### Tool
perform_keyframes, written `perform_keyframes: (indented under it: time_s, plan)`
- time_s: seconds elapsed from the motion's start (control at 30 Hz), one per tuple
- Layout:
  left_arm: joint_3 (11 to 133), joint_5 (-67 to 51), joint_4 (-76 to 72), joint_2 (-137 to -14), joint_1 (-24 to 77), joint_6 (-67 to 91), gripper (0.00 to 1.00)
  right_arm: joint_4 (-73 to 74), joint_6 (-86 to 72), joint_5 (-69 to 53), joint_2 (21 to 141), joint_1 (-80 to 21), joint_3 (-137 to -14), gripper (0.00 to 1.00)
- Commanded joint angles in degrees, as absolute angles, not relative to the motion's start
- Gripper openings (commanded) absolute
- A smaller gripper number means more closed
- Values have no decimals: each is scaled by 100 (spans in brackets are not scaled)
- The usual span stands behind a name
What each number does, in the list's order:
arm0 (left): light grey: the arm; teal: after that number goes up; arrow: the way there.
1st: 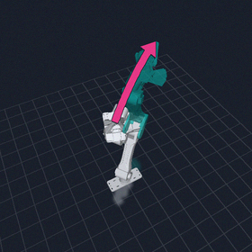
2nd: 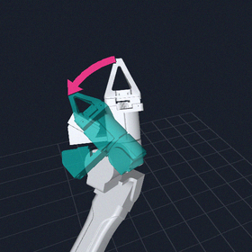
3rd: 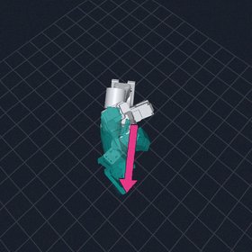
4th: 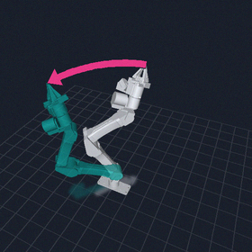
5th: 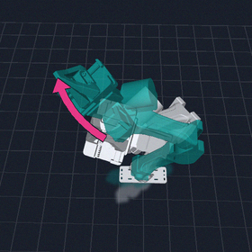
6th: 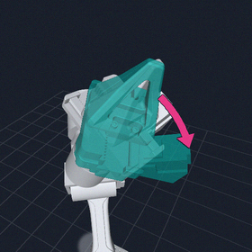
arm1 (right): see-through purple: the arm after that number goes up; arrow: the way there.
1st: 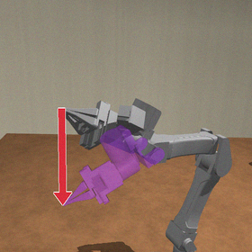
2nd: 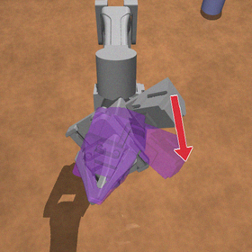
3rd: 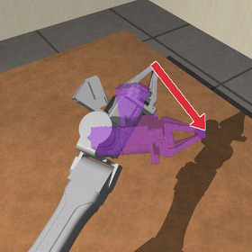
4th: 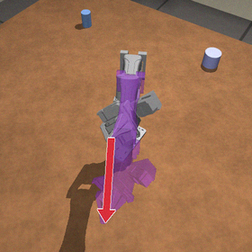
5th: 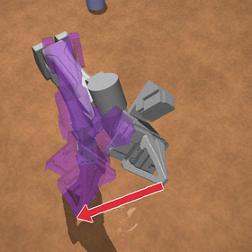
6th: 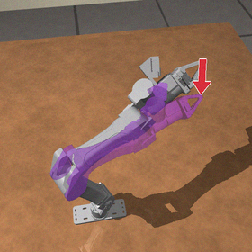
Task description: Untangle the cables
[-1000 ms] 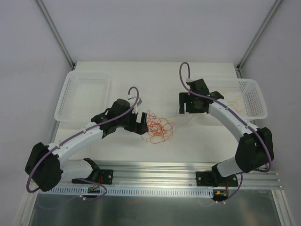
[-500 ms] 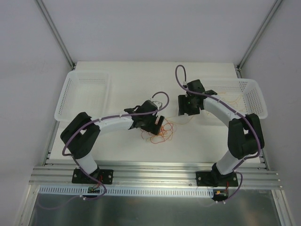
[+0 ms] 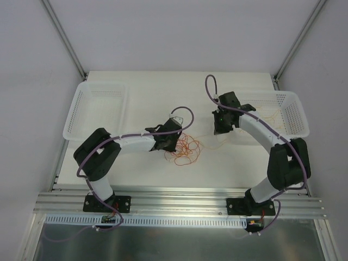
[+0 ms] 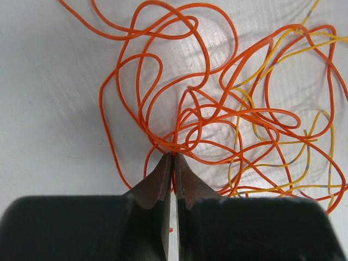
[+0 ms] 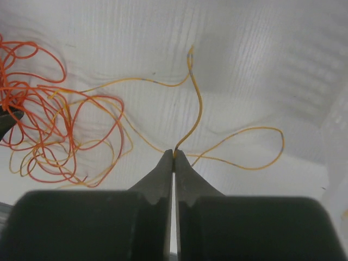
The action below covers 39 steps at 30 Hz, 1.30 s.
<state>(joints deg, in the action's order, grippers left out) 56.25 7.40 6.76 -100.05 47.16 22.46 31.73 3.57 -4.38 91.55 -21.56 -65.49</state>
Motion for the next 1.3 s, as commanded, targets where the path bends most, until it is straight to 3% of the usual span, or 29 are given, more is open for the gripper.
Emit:
perform_keyframes:
  time_s: [0.0,0.27,0.5,0.87,1.27]
  plan:
    - [5168,923,958,-10029,4685,2434,0,3866,553,-115,8351,-2127,-7179,1]
    - [4510,984,1151,-9379,4158,2637,0,5271,1027,912,7375,-2101,-9417,1]
    - [4166,958,1345,-8992,3727,2733,0,5423,1415,1871,6585,-1899,-10870,1]
    - [3885,984,1731,-8658,3164,3208,0,4544,1968,3058,5713,-1802,-11276,0]
    - [3638,1038,1916,-8034,2681,3560,0,4860,2013,3166,5651,-1802,-11470,1]
